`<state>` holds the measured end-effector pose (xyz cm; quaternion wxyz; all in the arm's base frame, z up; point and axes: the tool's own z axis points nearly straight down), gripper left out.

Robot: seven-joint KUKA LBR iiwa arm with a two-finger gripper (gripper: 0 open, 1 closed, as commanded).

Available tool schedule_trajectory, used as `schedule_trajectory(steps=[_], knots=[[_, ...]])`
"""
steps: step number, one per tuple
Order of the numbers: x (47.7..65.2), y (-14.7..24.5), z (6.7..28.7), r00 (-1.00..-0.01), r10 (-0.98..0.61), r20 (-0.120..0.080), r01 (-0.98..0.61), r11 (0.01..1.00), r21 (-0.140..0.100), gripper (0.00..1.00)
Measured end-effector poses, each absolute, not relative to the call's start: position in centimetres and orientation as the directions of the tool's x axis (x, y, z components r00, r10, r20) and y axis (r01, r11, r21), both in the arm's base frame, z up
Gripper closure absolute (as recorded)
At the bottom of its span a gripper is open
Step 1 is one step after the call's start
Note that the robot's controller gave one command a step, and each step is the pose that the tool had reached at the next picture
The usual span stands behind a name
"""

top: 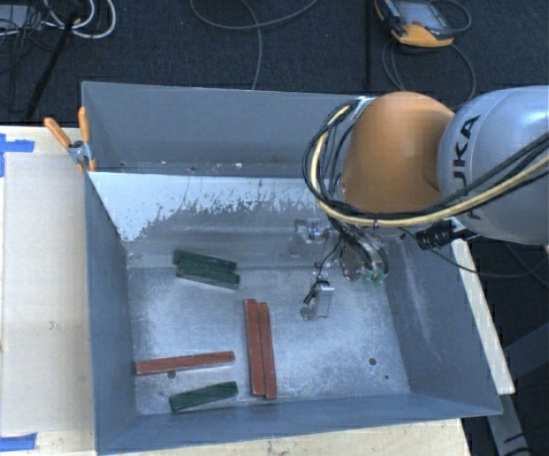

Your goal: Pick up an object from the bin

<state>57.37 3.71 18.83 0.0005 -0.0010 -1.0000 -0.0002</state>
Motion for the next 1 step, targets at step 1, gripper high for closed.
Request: schedule_trajectory(steps=[1], knots=[[54.16, 10.65, 12.66, -0.864, -0.504, 0.004, -0.504, 0.864, 0.004, 0.00]])
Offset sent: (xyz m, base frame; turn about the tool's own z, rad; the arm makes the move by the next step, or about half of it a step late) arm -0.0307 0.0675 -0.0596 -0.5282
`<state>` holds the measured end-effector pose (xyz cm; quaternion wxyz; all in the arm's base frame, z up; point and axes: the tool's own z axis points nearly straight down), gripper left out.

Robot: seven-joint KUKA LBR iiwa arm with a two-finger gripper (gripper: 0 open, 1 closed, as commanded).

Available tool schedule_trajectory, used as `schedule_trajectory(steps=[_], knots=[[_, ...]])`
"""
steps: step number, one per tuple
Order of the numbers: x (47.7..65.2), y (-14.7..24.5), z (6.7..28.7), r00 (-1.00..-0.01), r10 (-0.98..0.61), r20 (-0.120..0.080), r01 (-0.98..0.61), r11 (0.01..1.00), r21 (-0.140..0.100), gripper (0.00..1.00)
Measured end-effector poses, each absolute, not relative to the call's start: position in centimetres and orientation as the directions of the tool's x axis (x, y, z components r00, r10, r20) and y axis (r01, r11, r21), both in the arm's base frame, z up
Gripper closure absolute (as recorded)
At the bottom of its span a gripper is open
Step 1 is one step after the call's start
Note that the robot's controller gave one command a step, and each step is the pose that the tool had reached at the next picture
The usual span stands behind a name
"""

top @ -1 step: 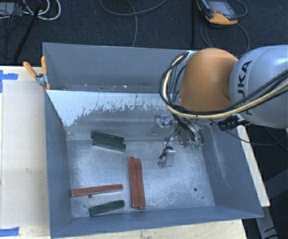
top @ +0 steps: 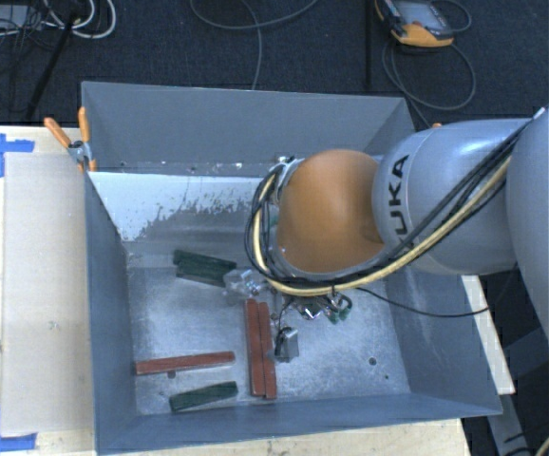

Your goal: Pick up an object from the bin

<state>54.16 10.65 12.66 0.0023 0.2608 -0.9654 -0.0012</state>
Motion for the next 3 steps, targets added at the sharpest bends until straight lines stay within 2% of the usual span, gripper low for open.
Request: schedule_trajectory(steps=[1, 2, 3], knots=[[54.7, 7.7, 6.7, -0.613, -0.790, 0.005, -0.790, 0.613, 0.004, 0.00], [54.8, 7.8, 6.9, -0.616, -0.788, 0.001, -0.788, 0.616, 0.003, 1.00], [57.8, 8.3, 23.1, -0.503, -0.864, -0.007, -0.864, 0.503, -0.007, 1.00]])
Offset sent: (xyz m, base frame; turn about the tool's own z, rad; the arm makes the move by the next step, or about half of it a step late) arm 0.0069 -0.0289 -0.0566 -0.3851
